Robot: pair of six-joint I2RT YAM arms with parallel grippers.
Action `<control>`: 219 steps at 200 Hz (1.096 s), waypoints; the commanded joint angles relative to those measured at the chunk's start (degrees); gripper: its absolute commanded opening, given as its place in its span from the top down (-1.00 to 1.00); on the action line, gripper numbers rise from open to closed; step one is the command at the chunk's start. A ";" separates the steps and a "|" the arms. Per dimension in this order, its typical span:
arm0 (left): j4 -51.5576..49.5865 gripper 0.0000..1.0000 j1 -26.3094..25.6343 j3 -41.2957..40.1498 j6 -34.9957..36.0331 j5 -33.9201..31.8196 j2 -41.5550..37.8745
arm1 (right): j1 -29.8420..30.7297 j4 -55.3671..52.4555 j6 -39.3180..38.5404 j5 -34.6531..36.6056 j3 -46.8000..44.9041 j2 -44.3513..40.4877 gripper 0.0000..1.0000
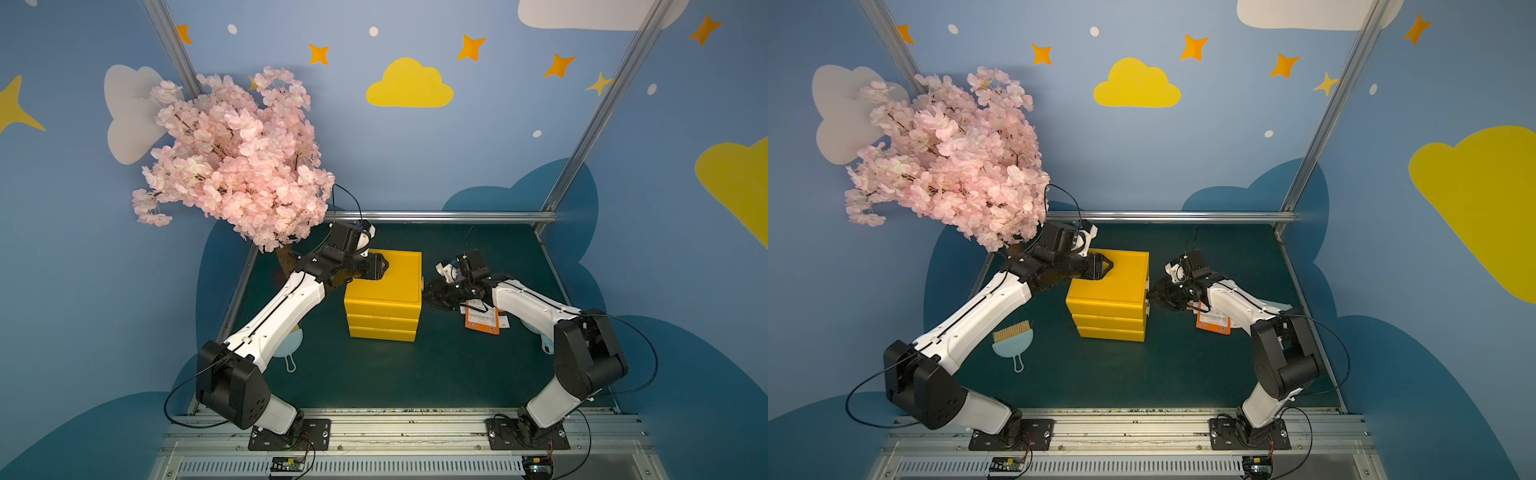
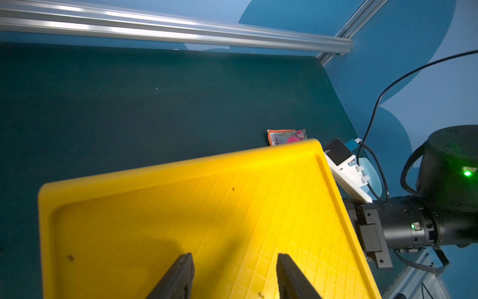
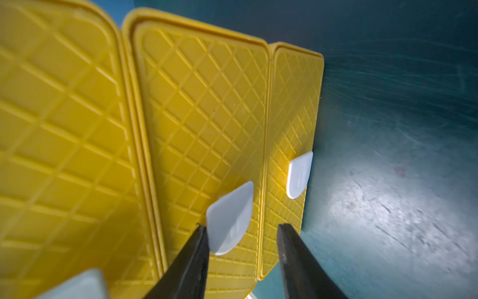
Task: Take the seed bags out of the drawer
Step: Close the drawer of the storage box.
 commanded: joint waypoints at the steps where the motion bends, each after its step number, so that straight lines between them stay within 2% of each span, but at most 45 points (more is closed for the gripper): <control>1: -14.68 -0.13 -1.13 -2.65 -1.22 -0.67 0.12 | 3.05 3.18 0.95 -1.87 1.72 2.98 0.05; 56: -13.34 -0.14 -0.87 -8.56 -1.49 -2.79 -2.79 | 3.49 2.64 0.96 0.62 2.37 4.21 0.05; 110: -12.91 -0.13 -0.43 -10.99 -1.58 -2.71 -0.94 | 0.15 8.47 3.03 1.78 -8.20 -0.44 0.05; 161: -12.79 -0.13 -0.26 -12.21 -1.72 -2.79 -1.68 | -0.52 14.86 4.50 0.41 -11.98 2.32 0.06; 219: -13.15 -0.13 -0.01 -11.61 -2.01 -2.76 -1.66 | 2.29 14.68 3.00 -1.78 -6.82 4.53 -0.02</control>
